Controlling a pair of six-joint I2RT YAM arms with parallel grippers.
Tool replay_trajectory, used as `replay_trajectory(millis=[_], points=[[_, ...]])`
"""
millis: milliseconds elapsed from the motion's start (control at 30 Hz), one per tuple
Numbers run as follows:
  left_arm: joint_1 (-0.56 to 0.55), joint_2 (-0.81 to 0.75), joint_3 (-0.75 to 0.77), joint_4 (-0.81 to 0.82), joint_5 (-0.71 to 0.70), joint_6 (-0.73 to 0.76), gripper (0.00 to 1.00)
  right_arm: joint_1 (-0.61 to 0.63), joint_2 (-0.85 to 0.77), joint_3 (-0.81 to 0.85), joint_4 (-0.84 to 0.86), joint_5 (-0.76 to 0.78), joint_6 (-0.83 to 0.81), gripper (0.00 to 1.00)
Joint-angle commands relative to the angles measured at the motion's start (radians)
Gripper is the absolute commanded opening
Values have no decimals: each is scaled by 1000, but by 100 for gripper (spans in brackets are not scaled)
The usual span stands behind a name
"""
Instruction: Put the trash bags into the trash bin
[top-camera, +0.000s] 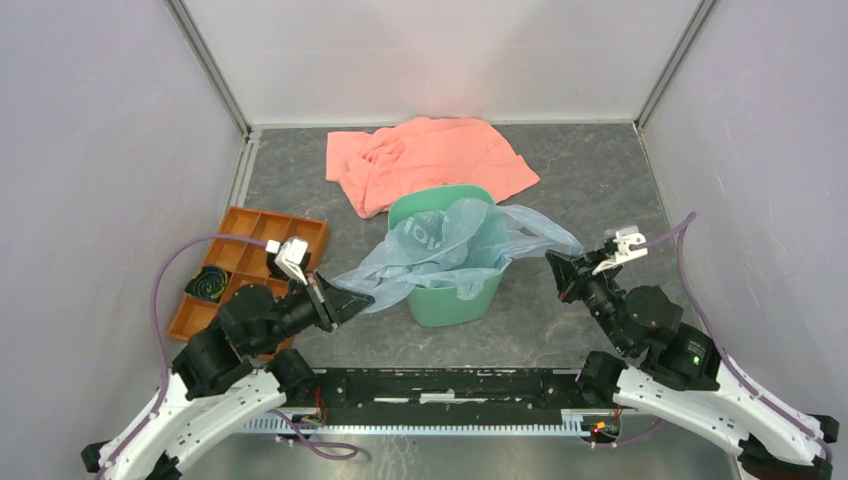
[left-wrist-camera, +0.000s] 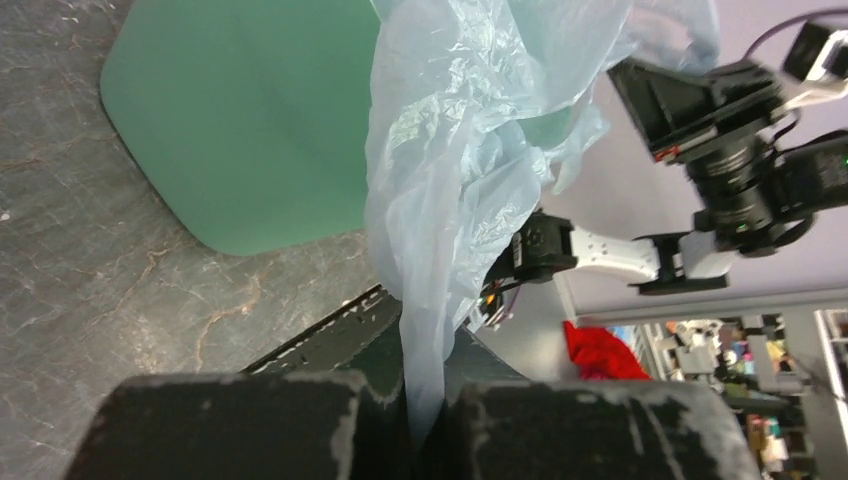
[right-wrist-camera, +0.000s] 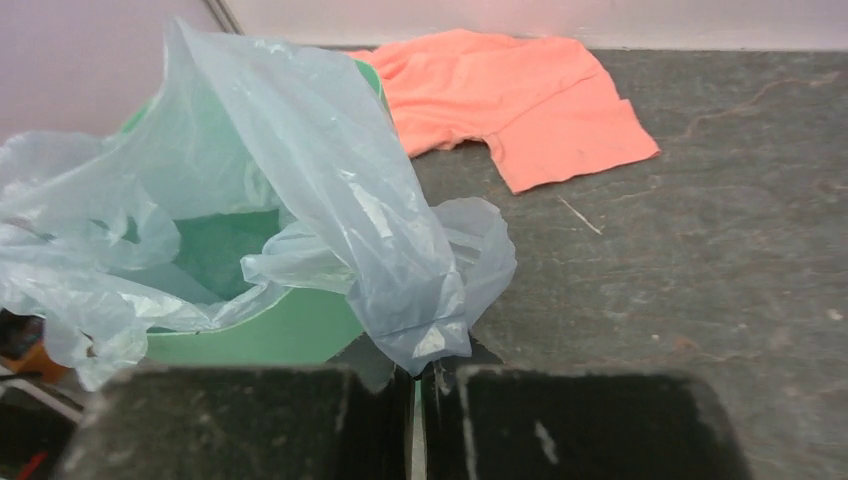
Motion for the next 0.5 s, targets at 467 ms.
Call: replay_trajectory(millis=[467], points=[[4, -37, -76, 108, 330, 141, 2, -1, 8, 133, -305, -45, -43, 1]])
